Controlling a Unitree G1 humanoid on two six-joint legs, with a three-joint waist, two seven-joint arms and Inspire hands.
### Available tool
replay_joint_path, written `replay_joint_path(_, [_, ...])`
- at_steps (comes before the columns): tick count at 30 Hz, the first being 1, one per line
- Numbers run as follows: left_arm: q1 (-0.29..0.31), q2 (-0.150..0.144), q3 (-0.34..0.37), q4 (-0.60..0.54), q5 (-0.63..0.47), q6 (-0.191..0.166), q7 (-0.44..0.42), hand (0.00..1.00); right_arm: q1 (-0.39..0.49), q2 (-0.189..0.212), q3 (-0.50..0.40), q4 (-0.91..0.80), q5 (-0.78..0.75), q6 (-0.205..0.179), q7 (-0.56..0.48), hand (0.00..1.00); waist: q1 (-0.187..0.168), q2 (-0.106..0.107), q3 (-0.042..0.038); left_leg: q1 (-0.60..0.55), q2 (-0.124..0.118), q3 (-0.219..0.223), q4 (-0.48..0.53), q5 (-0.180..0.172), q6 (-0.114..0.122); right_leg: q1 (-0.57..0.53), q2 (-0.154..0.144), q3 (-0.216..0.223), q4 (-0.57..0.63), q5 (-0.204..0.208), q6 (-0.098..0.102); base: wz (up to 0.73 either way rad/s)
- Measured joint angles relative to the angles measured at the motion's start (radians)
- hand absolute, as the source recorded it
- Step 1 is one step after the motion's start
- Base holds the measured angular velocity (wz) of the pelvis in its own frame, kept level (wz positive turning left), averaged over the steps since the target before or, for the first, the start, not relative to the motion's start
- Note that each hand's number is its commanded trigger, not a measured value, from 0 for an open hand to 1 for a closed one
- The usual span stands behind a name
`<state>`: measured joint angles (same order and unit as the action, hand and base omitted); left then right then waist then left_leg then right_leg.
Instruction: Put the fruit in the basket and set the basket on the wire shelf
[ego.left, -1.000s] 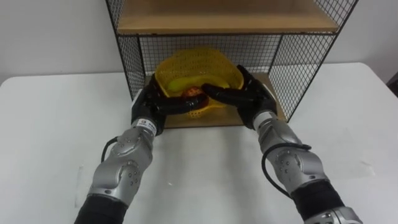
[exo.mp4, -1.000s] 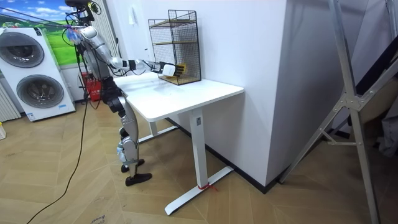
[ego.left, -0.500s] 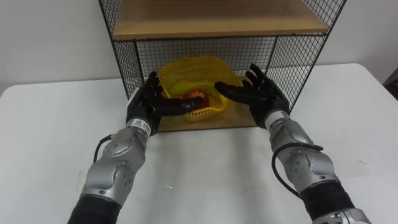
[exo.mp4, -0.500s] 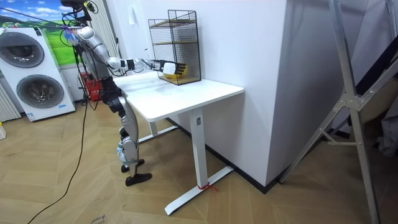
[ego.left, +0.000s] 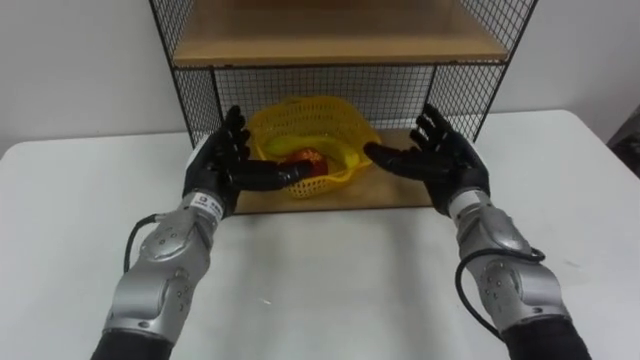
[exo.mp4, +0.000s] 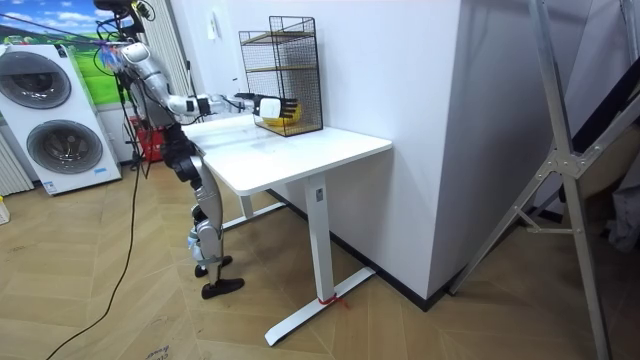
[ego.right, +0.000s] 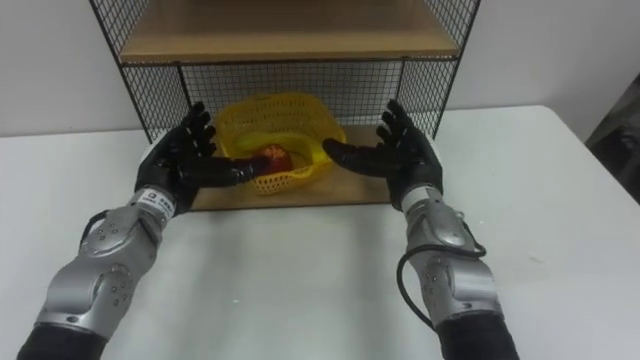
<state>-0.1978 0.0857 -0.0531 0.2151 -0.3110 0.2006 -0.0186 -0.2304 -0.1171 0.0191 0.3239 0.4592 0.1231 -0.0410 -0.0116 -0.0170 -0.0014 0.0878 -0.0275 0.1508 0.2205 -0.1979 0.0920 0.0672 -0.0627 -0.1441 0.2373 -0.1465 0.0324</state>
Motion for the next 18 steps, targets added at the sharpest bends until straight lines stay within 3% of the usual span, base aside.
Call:
replay_joint_path(8, [0.066, 0.009, 0.014, -0.067, 0.002, -0.012, -0.057, 0.00, 0.062, 0.000, -0.001, -0.077, -0.062, -0.001, 0.014, 0.00, -0.005, -0.004, -0.0021, 0.002, 0.000, -0.001, -0.008, 0.000, -0.001, 0.002, 0.001, -0.002, -0.001, 0.000, 0.000, 0.00])
replay_joint_path(16, [0.163, 0.018, 0.014, -0.138, 0.029, -0.015, -0.081, 0.00, 0.133, -0.002, 0.006, -0.155, -0.066, -0.002, 0.053, 0.00, -0.004, -0.003, -0.0035, -0.022, -0.001, -0.024, 0.002, 0.000, -0.001, 0.001, 0.001, -0.023, -0.017, 0.001, -0.003, 0.09])
replay_joint_path(18, [0.195, 0.018, 0.014, -0.170, 0.026, -0.030, -0.081, 0.00, 0.154, -0.002, 0.010, -0.181, -0.055, -0.002, 0.056, 0.00, 0.000, -0.001, -0.0038, -0.029, -0.001, -0.025, 0.002, 0.000, -0.002, -0.006, 0.001, -0.023, -0.016, 0.001, -0.003, 0.02])
